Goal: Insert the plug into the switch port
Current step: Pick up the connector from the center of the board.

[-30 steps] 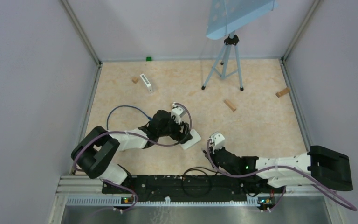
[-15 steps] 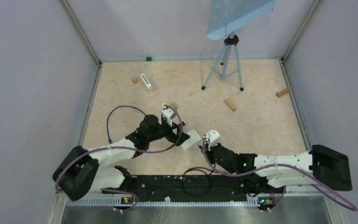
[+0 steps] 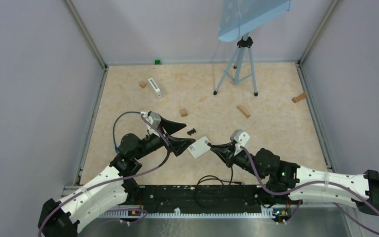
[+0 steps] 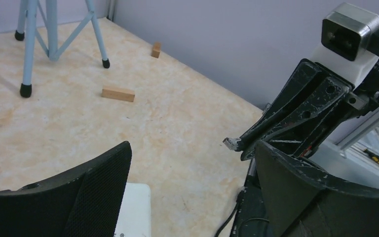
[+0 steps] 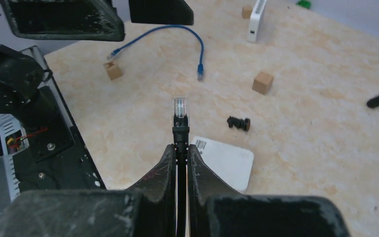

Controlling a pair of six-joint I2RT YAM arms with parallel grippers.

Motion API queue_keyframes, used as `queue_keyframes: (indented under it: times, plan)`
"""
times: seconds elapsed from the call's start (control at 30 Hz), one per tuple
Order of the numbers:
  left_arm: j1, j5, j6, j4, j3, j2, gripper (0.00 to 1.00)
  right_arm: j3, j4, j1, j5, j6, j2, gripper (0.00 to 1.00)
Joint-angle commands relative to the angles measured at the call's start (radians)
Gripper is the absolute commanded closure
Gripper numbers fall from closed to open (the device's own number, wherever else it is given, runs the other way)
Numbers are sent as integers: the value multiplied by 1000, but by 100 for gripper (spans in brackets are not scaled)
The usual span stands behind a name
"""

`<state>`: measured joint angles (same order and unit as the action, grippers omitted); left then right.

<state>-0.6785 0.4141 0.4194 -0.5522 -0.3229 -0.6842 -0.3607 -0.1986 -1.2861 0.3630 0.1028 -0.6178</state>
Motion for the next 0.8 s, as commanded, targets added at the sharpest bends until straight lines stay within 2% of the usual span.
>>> queue_keyframes:
  times: [0.0,0.1,0.33,0.6,0.77]
  plan:
    - [3,28,170,120,-146,-11,3,-84,-70,7,-129,-176,7,100]
    - [2,50,244,223,-225,-60,5,-142,-53,7,-143,-265,-47,100]
    - [0,85,339,215,-246,-110,22,-236,-54,6,-147,-352,-163,100]
    - [-12,114,386,208,-218,-97,38,-231,-123,6,-125,-377,-179,100]
    - [-19,137,391,203,-216,-102,52,-228,-139,6,-109,-379,-193,100]
